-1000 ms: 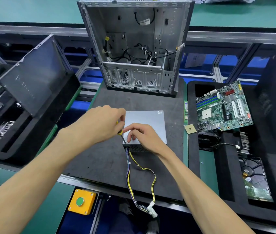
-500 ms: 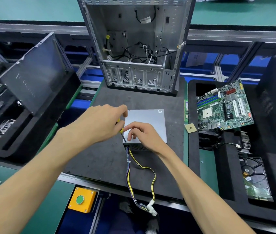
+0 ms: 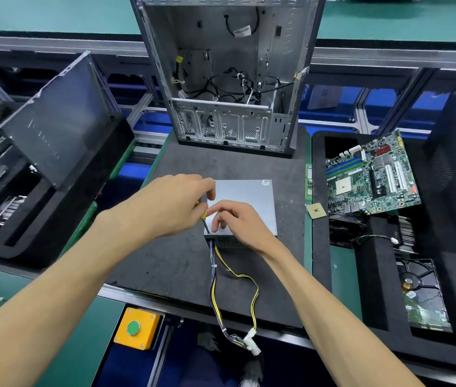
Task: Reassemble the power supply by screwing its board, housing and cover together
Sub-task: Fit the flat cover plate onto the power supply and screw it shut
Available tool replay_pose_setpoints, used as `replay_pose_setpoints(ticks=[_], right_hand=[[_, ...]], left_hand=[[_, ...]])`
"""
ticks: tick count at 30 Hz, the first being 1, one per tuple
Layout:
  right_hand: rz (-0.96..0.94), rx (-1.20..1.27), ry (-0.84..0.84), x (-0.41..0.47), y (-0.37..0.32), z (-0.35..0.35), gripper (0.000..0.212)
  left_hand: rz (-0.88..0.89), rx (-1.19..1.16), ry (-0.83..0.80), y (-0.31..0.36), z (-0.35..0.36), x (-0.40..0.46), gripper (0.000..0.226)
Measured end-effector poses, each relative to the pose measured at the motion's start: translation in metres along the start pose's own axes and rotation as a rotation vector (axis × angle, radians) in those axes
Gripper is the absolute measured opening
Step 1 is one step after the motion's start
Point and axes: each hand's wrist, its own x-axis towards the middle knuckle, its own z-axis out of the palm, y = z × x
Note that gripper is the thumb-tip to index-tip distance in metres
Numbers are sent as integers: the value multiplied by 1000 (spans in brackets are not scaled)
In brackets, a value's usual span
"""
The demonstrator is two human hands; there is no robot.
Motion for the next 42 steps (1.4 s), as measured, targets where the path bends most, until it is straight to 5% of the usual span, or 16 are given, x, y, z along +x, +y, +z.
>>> replay_pose_setpoints(ticks=[10,14,19,23,29,35,42], right_hand=[[10,0,13,1,0,0,44],[32,199,113,4,-1,-4,38],[160,560,407,1,-11,-11,28],[112,692,298,-10,-31,-5,37],[87,383,455,-21,-50,11,15],[134,68,562,-57,-39,-7,7],[114,-135,988,-133,-15,-80,12]], left_hand=[[-35,-1,17,2,-7,-8,16],[-90,-72,183,-8,-30,-14,7],[-196,-519,490,-25,-35,-17,8],[-322,-952,464,-17,0,-7,9],[-316,-1247,208,14,54,-2,18],[-127,-1119,60,39,77,14,23],[83,-1061,35,86,88,49,22]])
